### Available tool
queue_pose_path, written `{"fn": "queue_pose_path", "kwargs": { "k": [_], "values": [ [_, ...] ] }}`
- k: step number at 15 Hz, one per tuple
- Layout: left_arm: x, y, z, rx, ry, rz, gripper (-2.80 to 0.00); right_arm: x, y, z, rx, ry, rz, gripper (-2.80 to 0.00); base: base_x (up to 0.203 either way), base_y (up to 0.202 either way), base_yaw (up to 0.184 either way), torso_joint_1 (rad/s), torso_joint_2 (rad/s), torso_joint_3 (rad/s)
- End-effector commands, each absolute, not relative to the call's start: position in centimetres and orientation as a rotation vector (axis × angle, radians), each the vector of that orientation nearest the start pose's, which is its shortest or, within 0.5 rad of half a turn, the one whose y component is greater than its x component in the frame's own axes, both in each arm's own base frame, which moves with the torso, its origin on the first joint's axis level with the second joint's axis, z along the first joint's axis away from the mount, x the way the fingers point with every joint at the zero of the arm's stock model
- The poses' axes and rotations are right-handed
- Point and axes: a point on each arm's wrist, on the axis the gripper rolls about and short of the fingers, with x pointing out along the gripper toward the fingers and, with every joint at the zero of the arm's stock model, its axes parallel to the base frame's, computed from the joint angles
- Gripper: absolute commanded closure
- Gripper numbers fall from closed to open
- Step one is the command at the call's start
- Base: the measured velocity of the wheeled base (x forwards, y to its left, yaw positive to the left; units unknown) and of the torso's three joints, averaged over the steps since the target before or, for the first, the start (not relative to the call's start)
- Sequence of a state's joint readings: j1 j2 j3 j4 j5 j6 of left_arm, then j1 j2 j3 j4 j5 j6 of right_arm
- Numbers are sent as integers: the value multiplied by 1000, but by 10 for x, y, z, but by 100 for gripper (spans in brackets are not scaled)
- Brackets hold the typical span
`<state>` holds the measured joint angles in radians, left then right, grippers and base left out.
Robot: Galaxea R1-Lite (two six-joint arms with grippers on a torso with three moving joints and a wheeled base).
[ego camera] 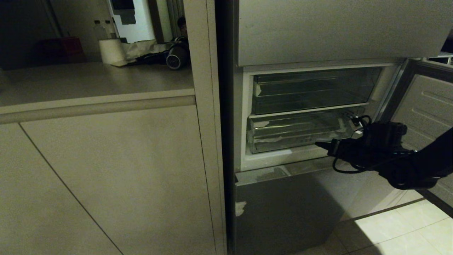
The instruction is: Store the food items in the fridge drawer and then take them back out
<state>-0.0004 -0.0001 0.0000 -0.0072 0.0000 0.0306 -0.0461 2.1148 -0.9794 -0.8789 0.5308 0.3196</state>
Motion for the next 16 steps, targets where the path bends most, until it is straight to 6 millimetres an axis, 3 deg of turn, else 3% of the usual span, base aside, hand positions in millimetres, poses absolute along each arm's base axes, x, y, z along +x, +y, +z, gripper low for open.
{"fn": "queue_pose_path", "kwargs": {
  "k": [1,6,8,10,12,16],
  "values": [
    [-23,0,76,31,-8,0,0,348,-13,149,371,252,441,0,0,0,0,0,0,0],
    [-23,0,76,31,-8,0,0,228,-31,200,353,175,341,0,0,0,0,0,0,0],
    [-23,0,76,31,-8,0,0,177,-30,197,351,173,294,0,0,0,0,0,0,0],
    [-23,0,76,31,-9,-1,0,131,-22,174,320,193,271,0,0,0,0,0,0,0],
    [-23,0,76,31,-8,0,0,104,-17,152,262,210,237,0,0,0,0,0,0,0],
    [-23,0,76,31,-8,-1,0,91,-16,145,224,195,144,0,-3,1,-51,-1,2,4]
  ]
}}
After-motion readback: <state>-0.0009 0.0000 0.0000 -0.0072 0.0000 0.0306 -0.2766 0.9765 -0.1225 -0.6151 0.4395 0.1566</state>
